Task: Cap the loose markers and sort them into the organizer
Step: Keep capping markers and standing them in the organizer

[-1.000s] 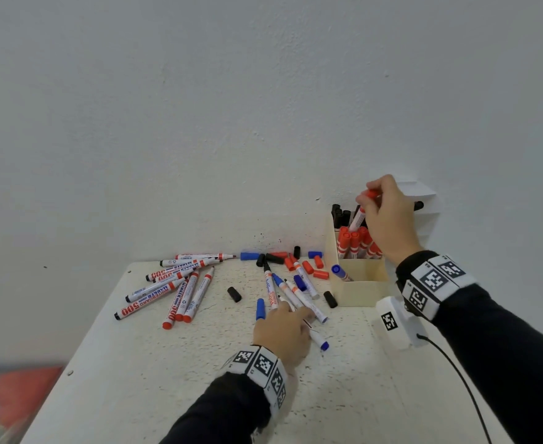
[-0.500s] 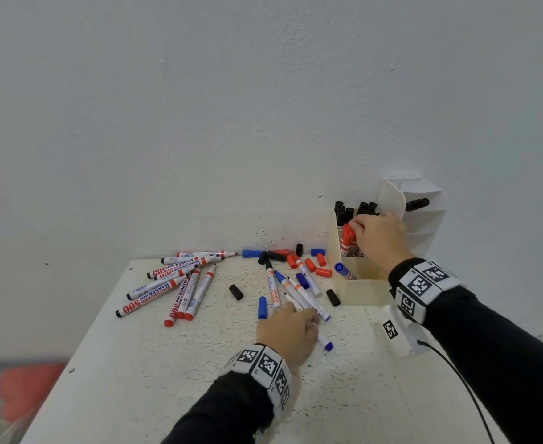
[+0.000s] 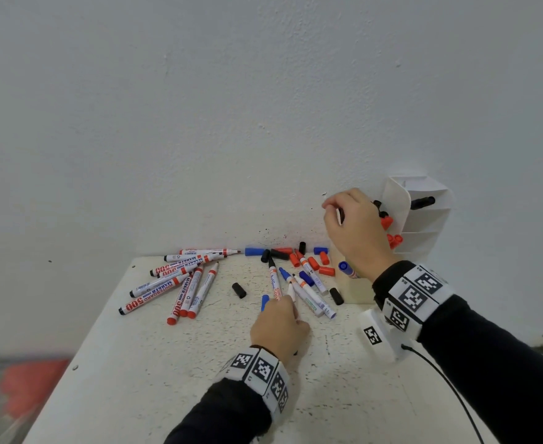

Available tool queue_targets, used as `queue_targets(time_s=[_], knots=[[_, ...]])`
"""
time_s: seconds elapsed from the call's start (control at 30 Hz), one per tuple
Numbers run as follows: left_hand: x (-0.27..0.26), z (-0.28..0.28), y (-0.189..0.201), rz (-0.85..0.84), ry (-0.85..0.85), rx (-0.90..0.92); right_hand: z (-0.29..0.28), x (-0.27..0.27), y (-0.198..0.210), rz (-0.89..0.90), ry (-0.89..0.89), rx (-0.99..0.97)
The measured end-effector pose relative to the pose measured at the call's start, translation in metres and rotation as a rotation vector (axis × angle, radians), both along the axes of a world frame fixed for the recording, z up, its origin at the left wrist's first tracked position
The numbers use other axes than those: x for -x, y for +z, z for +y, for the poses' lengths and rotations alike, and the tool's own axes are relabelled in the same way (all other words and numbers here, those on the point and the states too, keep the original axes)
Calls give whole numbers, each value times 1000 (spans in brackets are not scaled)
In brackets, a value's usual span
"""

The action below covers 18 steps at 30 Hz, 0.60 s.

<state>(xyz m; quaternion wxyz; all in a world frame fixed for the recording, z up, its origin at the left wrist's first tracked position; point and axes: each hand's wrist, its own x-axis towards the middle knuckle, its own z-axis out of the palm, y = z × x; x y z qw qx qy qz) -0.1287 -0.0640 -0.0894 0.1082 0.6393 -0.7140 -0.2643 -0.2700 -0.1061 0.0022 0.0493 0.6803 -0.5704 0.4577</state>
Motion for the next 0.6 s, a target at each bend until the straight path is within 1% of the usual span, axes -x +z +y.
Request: queue_targets(time_s=[0.07,0.13,0.2,0.27,0.37,0.47,0.53,0.6], knots=[[-8,2,3,4,53,64,3,-15,4,-50,63,-28],[-18,1,5,25,102,112,5,-27,6,-112,106,-109],[-30,-3,8,56,143,147,4,-35,2,-188,131,-247],[-43,-10,9,67,173,197,1,-40,-8,-204,115,-415],[-62,-20,10,44,182,257,-3,-46,-26,-108,84,-667],[-75,-27,7,-95,85,277,-4,-52,-45,44,88,-862],[-80,-31,4,-103,69,250,-7,-52,-59,138,56,-935],[-82,-31,3,-119,77,245,-13,-52,-72,185,-8,-936]])
